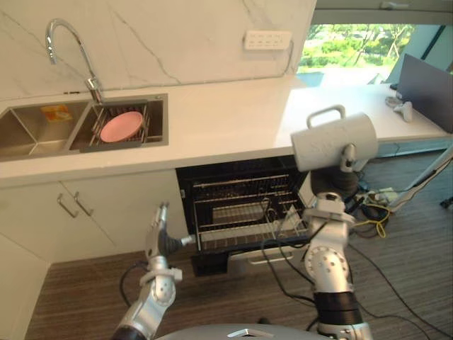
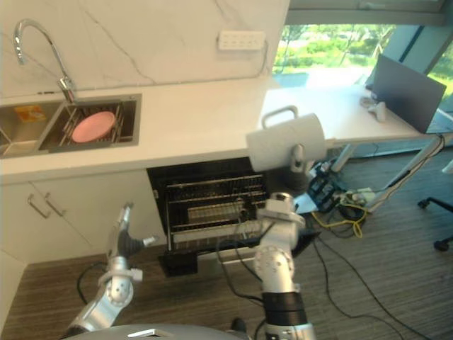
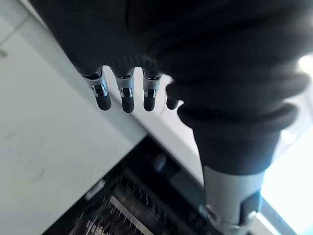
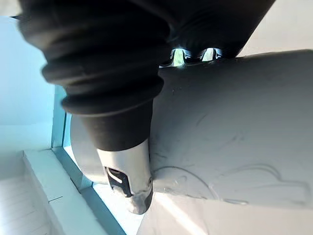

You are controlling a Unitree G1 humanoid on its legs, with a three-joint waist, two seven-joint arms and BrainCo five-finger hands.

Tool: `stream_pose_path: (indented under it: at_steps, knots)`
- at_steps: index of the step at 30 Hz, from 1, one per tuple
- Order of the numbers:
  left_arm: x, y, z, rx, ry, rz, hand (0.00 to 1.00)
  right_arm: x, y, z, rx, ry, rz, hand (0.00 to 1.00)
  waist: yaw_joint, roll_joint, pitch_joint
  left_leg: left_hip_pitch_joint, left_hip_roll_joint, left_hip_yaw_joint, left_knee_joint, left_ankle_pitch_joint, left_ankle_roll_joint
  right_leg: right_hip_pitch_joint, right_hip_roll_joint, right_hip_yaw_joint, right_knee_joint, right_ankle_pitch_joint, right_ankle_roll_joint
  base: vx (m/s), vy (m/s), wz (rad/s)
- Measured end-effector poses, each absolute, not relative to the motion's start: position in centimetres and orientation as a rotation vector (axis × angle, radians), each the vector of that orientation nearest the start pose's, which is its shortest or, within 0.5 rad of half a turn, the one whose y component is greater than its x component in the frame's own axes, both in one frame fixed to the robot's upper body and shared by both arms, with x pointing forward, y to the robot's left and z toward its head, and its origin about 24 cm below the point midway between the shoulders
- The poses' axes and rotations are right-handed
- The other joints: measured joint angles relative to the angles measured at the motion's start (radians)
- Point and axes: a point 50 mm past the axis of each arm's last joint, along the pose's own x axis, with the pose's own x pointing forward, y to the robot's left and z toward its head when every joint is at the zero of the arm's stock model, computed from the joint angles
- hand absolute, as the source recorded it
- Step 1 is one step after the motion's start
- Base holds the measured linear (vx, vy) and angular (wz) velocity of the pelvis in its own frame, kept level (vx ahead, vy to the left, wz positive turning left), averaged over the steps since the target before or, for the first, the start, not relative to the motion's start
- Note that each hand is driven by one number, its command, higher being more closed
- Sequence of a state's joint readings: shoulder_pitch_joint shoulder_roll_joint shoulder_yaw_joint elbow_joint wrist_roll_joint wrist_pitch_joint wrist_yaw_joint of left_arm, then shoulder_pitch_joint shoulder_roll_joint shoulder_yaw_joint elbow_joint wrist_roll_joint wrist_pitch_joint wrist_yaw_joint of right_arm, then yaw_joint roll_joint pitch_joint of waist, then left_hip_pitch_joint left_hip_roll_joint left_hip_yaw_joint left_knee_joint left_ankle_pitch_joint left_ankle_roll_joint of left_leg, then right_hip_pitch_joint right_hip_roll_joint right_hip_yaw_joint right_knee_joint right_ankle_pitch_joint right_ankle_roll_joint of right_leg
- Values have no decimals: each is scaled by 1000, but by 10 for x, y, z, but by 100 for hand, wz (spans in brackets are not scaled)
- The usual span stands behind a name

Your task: Walk over to the sink, pick up the cup, carry it to the dishwasher, place the cup inside the dishwasher, then close the dishwasher door

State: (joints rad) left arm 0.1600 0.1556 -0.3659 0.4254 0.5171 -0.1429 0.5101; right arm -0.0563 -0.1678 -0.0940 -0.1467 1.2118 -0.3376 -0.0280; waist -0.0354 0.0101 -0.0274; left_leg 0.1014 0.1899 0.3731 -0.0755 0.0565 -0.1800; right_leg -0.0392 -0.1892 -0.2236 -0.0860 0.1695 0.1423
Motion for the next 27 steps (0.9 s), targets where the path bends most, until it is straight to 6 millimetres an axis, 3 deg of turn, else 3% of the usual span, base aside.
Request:
stream_pose_path:
  at_steps: [2, 4, 8, 10, 13, 15, 17, 18, 19, 21, 27]
  knots:
    - [148, 141, -93, 733, 384, -104, 0, 248, -245, 93, 933, -461, -226, 100, -2, 2, 1, -12, 2, -22, 0, 3, 3, 4, 0, -23, 0, 0, 6, 16, -10, 22]
    - [120, 161, -116, 757, 571, -97, 0, 249, -252, 77, 838, -392, -264, 100, 0, 1, 7, -13, 3, -36, 0, 3, 3, 14, 0, -38, 1, -2, 9, 16, -5, 19]
    - [68, 212, -143, 781, 920, 24, 0, 251, -251, 44, 679, -194, -293, 100, 25, -5, 38, -13, 1, -73, 3, 3, 4, 41, -8, -83, -1, -10, 16, -12, 4, 29]
    - [34, 234, -155, 710, 1188, 79, 0, 257, -247, 24, 630, -65, -301, 100, 52, -8, 65, -19, -6, -91, 3, 5, 5, 48, -16, -99, -1, -13, 20, -25, 15, 23]
    - [-9, 240, -164, 586, 1463, 107, 0, 271, -243, 11, 546, 53, -317, 100, 72, -12, 103, -32, -8, -109, 2, 12, 5, 50, -20, -119, -1, -13, 21, -19, 10, 19]
    - [-19, 233, -165, 524, 1508, 105, 0, 281, -243, 11, 504, 98, -327, 100, 85, -15, 130, -38, -8, -124, 2, 21, 9, 54, -20, -130, 1, -13, 21, -18, 1, 21]
    - [-14, 226, -167, 475, 1489, 125, 0, 297, -245, 19, 450, 108, -333, 100, 94, -24, 163, -75, -8, -154, 3, 30, 6, 41, -21, -159, 5, -12, 19, -34, -2, 40]
    - [0, 224, -167, 455, 1447, 136, 0, 307, -249, 29, 418, 93, -339, 100, 99, -27, 188, -100, -7, -168, 4, 45, 13, 31, -21, -174, 5, -6, 15, -71, -9, 49]
    - [29, 222, -166, 422, 1349, 154, 0, 324, -257, 50, 382, 53, -343, 100, 118, -36, 231, -149, -5, -188, 3, 67, 16, -2, -19, -191, 6, 7, 7, -101, -12, 41]
    - [53, 223, -162, 408, 1273, 167, 0, 340, -265, 75, 360, -3, -345, 100, 138, -50, 292, -190, -5, -210, 2, 86, 19, -30, -18, -205, 8, 20, 3, -84, -6, 28]
    - [73, 237, -156, 419, 1240, 148, 0, 371, -278, 125, 299, -30, -383, 100, 173, -53, 449, -272, -24, -239, 46, 96, 33, -97, -50, -216, 70, 16, 4, -49, 25, 17]
